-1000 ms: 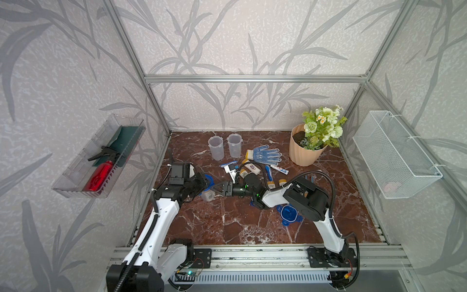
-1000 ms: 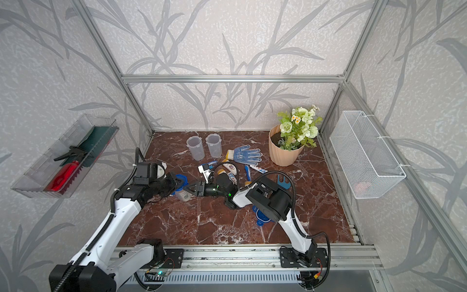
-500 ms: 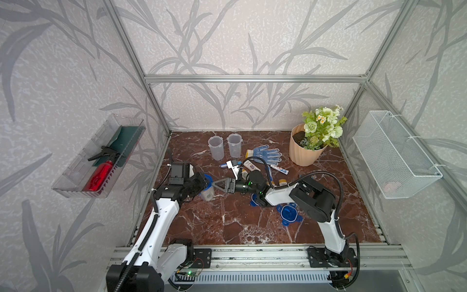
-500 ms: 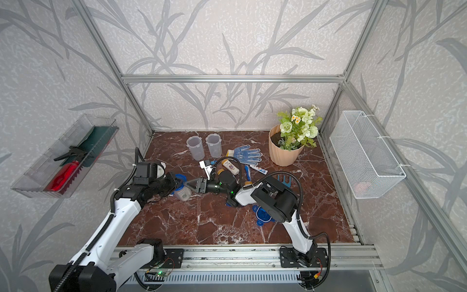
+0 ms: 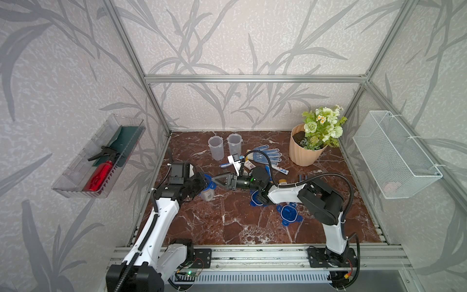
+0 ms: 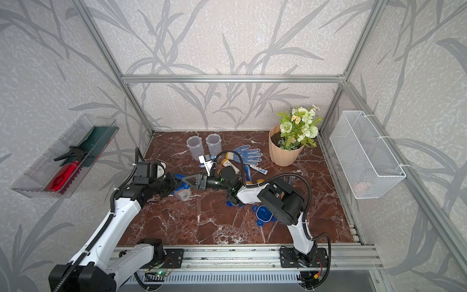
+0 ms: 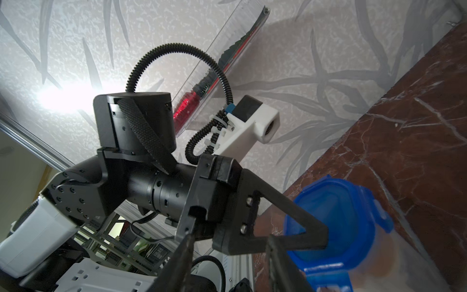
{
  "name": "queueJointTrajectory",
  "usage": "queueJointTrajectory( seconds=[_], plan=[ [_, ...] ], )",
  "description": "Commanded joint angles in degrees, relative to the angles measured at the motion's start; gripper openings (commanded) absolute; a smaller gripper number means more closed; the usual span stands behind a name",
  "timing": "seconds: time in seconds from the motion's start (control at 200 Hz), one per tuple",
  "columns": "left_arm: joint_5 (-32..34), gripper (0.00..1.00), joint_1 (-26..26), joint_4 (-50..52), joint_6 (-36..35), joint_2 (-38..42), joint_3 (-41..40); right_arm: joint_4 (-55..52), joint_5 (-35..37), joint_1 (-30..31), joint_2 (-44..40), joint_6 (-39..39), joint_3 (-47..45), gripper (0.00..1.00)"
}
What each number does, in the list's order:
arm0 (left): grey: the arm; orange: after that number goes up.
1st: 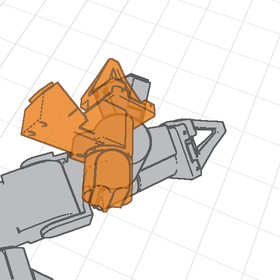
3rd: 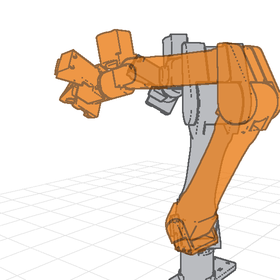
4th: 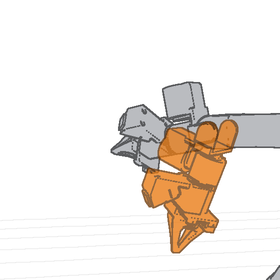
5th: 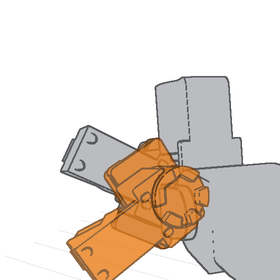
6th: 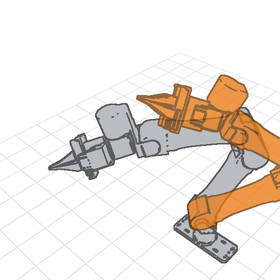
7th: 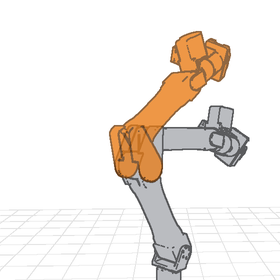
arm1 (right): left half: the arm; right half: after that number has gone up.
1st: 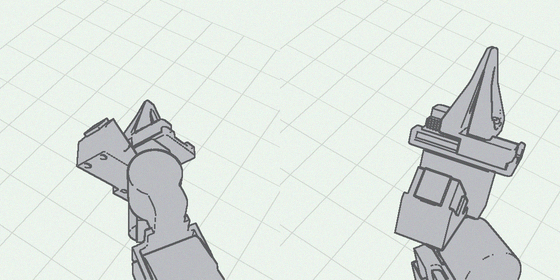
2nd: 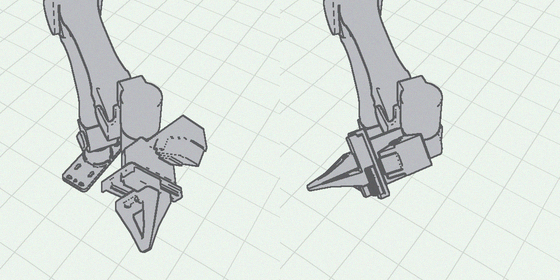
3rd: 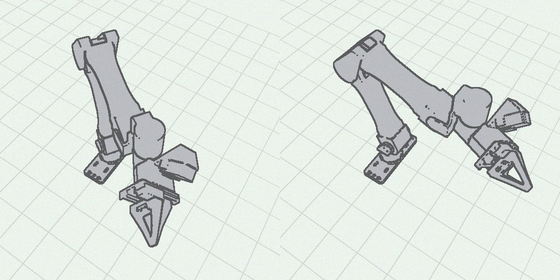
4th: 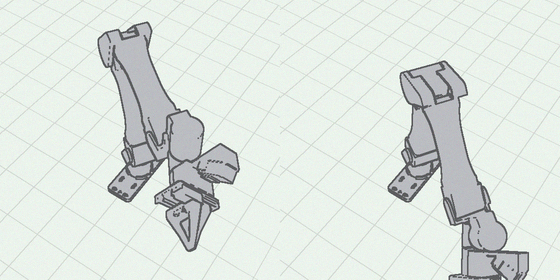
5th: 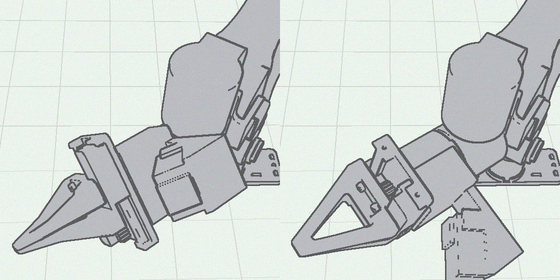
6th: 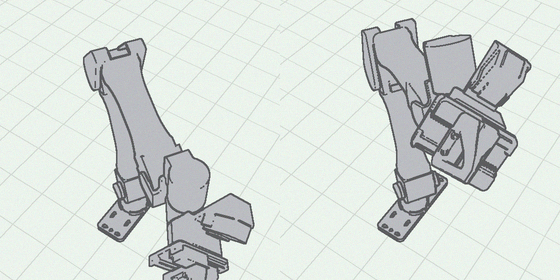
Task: Take out toiletry kits
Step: Unfasten the latch on the container, then adjust the container at the center of the board.
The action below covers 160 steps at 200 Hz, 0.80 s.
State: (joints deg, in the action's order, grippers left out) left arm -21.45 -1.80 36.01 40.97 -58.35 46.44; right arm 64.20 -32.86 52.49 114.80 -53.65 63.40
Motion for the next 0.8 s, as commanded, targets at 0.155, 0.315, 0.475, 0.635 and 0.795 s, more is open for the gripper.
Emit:
queueJointTrajectory(
  seconds=[0.155,0.315,0.475,0.635,0.795],
  plan=[
    [7.53,0.00,0.37,15.21,-2.85,-1.82,8.26,-29.03,10.01,0.03,-9.29,20.40,0.34,0.46],
    [7.19,0.00,0.23,16.62,-4.46,-2.79,15.78,-41.65,16.73,0.16,-11.28,27.72,2.96,0.46],
    [7.70,0.00,0.22,19.02,-5.79,-3.55,20.60,-52.78,23.78,1.16,-9.98,34.44,8.89,0.26],
    [8.19,0.00,0.13,20.19,-7.53,-2.98,21.49,-60.02,26.17,2.48,-5.72,38.11,16.47,0.10],
    [10.63,0.00,0.18,23.11,-9.58,-2.54,23.40,-63.85,25.14,3.69,-2.05,38.74,21.55,0.09]
  ],
)
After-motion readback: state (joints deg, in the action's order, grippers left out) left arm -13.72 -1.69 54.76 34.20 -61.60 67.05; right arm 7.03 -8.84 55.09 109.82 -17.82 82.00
